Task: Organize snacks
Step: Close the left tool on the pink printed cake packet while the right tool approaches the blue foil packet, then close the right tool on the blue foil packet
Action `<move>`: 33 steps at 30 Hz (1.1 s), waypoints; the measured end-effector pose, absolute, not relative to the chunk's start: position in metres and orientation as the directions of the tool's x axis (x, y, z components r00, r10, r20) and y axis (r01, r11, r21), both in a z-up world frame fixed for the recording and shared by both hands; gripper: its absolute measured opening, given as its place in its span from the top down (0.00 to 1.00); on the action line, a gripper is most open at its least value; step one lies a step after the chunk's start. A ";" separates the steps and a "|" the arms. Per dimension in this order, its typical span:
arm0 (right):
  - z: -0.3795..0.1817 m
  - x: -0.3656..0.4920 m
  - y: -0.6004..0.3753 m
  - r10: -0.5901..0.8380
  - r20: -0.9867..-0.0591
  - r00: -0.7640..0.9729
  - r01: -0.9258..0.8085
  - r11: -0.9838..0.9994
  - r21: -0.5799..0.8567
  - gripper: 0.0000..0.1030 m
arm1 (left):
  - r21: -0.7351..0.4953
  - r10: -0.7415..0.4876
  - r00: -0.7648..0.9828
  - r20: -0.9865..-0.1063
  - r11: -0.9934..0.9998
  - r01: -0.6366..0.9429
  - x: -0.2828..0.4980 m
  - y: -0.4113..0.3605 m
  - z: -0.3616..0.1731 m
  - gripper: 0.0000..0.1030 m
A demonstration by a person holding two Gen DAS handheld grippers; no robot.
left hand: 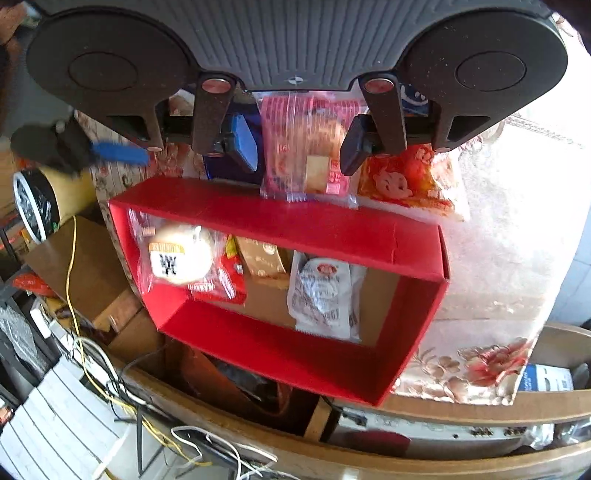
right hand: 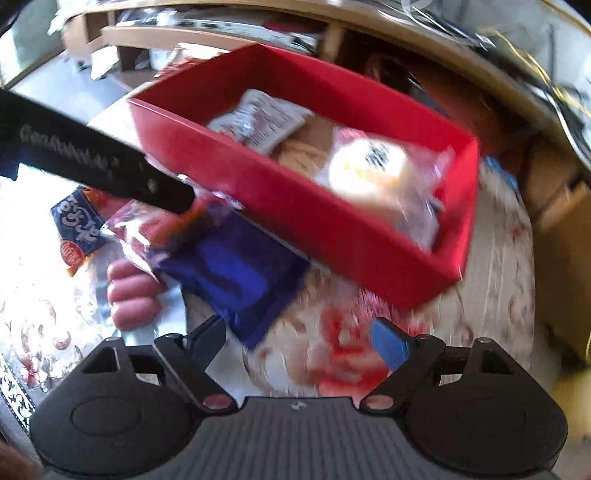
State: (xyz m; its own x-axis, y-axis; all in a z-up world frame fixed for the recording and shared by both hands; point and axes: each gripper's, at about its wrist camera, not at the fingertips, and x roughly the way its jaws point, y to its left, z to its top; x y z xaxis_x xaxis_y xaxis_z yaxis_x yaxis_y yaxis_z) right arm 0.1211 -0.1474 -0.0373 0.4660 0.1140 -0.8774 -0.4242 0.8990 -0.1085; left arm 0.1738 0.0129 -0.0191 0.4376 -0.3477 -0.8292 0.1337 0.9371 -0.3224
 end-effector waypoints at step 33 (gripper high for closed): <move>-0.035 0.150 -0.131 0.228 -0.908 0.351 -0.648 0.760 -0.060 0.36 | -0.343 -0.353 0.407 -0.843 0.934 0.099 0.181 0.019 -0.027 0.22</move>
State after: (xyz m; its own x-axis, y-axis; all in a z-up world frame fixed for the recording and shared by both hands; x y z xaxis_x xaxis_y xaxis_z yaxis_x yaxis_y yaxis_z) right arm 0.1495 -0.1307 -0.0348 0.3508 0.2276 -0.9084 -0.6476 0.7596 -0.0598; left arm 0.1807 0.0193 -0.0269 0.4069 -0.3529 -0.8426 0.0995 0.9340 -0.3432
